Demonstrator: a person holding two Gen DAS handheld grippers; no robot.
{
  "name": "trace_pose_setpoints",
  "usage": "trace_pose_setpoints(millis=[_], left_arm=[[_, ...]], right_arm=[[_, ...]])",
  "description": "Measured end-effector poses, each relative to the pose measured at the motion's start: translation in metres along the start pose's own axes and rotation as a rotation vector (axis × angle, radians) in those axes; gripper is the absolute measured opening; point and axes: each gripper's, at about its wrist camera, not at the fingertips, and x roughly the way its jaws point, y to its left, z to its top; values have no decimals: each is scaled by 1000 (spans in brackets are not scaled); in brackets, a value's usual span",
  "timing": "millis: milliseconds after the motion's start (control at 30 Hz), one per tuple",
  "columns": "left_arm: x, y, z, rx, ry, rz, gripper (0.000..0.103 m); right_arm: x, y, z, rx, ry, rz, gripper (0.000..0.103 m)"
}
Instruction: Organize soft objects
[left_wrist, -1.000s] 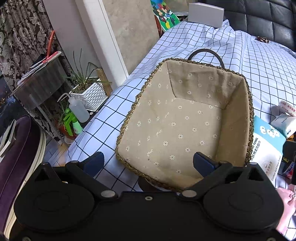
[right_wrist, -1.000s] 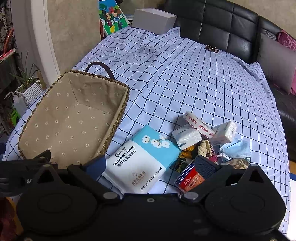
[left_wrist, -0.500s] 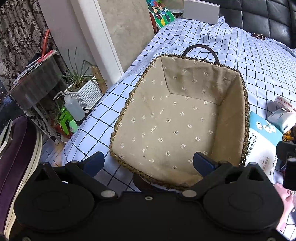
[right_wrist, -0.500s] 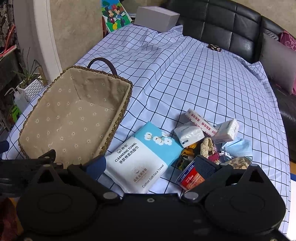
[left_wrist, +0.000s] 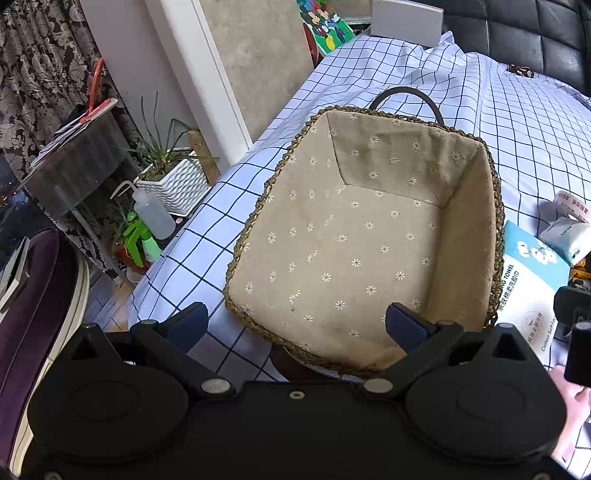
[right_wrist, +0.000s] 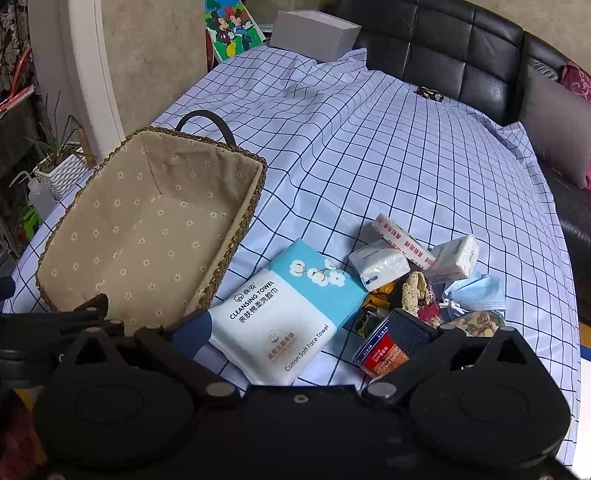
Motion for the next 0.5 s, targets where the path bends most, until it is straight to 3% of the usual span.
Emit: trace_pose_setpoints(millis=[500], left_arm=[[1, -1, -1, -2, 6, -1, 100]], right_arm=[[1, 2, -1, -6, 0, -9, 102]])
